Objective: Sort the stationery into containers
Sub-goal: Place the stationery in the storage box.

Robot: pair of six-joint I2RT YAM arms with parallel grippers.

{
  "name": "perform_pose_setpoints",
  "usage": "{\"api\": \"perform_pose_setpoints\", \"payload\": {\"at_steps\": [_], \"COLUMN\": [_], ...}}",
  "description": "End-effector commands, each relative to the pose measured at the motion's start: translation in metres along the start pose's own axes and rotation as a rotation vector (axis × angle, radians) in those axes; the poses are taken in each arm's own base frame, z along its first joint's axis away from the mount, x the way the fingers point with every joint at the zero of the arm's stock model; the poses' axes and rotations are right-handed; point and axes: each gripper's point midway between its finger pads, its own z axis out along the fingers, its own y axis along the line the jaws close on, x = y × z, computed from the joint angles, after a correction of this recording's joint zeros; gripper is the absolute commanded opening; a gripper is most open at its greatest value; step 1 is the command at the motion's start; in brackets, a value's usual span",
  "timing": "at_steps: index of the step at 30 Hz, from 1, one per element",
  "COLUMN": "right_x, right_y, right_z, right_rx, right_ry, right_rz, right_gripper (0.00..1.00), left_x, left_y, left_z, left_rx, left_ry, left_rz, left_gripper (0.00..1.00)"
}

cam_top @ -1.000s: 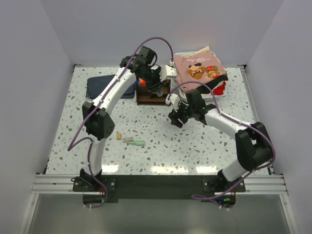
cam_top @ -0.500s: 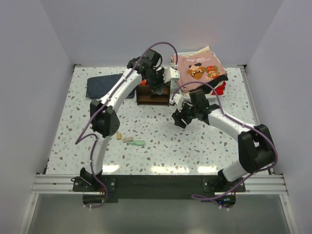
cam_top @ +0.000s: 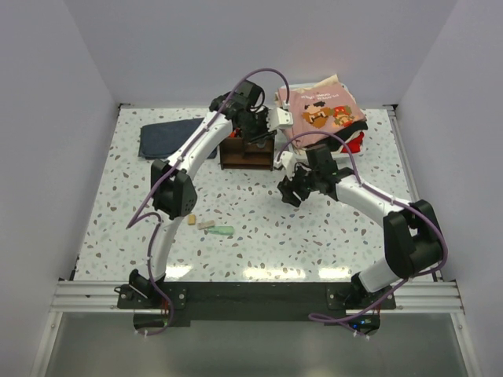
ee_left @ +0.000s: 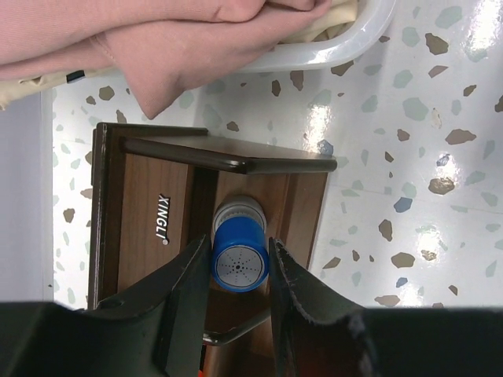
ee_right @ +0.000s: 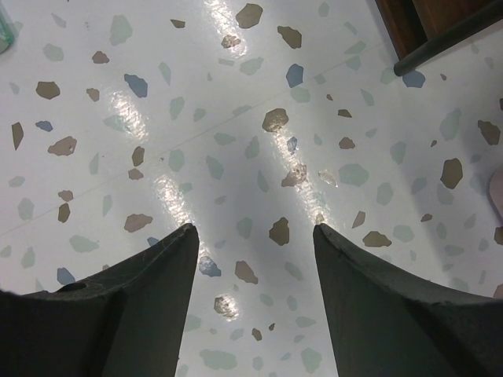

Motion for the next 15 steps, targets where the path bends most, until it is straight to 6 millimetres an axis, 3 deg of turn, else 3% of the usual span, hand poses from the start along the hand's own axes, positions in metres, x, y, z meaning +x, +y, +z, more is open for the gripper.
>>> {"api": "perform_pose_setpoints", "payload": {"at_steps": [1,15], "right_x": [-0.01,-0.017], "right_y": [-0.004,-0.009], "right_z": [0.002,0.008], "right_rx": [-0.008,-0.015], "right_ry": [-0.027,-0.036], "right_rz": [-0.009,0.001], "right_gripper": [0.64,0.64], "left_x": [-0.014,-0.023], "left_y": [0.017,0.034], "left_z": [0.0,0.003], "left_rx": [-0.057,-0.127], "left_ry": [-0.043,-0.082], "left_rz": [0.036,0.038], "left_gripper": [0.05,0.43]}}
